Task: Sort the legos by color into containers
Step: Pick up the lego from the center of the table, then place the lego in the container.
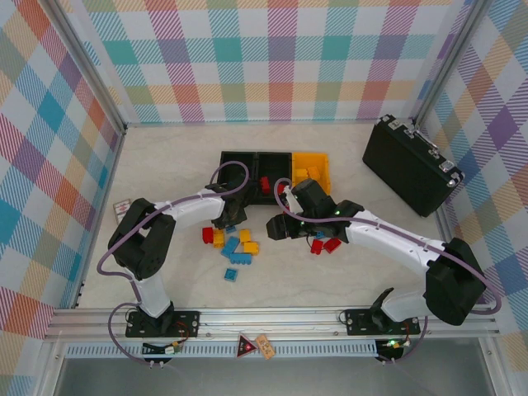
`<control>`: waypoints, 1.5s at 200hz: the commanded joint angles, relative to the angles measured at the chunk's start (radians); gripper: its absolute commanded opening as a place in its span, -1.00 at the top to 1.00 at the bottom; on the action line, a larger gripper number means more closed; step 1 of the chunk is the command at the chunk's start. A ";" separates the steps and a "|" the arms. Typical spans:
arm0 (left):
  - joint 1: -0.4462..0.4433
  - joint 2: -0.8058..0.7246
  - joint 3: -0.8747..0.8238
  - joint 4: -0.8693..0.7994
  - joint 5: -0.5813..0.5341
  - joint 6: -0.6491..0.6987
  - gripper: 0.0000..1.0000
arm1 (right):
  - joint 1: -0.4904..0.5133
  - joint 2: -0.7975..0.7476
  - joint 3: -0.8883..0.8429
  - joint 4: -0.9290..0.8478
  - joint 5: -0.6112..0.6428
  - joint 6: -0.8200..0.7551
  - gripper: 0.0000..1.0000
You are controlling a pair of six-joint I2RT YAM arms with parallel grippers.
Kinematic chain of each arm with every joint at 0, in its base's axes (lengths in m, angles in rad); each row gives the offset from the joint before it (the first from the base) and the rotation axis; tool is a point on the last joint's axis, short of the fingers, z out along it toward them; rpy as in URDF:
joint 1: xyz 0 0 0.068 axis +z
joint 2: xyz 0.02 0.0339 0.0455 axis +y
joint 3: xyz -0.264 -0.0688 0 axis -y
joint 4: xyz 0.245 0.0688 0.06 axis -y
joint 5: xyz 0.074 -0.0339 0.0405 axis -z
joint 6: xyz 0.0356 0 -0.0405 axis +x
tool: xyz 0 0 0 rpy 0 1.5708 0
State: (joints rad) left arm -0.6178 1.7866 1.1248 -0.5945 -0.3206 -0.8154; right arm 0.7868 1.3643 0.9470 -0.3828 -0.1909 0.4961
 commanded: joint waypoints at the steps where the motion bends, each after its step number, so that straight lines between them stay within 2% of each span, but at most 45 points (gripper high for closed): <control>1: -0.005 -0.038 0.026 -0.031 -0.006 0.020 0.48 | 0.008 -0.019 0.004 -0.007 0.004 -0.010 -0.23; 41: -0.005 -0.125 0.048 -0.080 -0.004 0.057 0.47 | 0.008 -0.011 0.019 -0.008 -0.001 -0.012 -0.23; 77: -0.003 -0.157 0.140 -0.125 -0.016 0.126 0.46 | 0.008 -0.007 0.027 -0.006 -0.002 -0.011 -0.23; 132: 0.055 -0.026 0.360 -0.134 -0.014 0.239 0.46 | 0.008 -0.017 0.017 -0.007 0.004 0.000 -0.23; 163: 0.110 0.078 0.457 -0.103 0.075 0.303 0.44 | 0.008 -0.036 0.006 -0.016 0.019 0.003 -0.23; 194: 0.137 0.174 0.553 -0.114 0.102 0.355 0.43 | 0.008 -0.045 -0.002 -0.023 0.028 0.007 -0.23; 260: 0.150 0.261 0.583 -0.082 0.163 0.371 0.39 | 0.007 -0.034 -0.004 -0.026 0.039 0.009 -0.23; 300: 0.151 0.280 0.582 -0.074 0.169 0.369 0.25 | 0.007 -0.024 0.003 -0.025 0.037 0.011 -0.23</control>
State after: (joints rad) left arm -0.4725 2.0544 1.6806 -0.6758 -0.1715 -0.4545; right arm 0.7868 1.3380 0.9478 -0.3973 -0.1570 0.4946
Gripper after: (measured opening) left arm 0.349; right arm 0.617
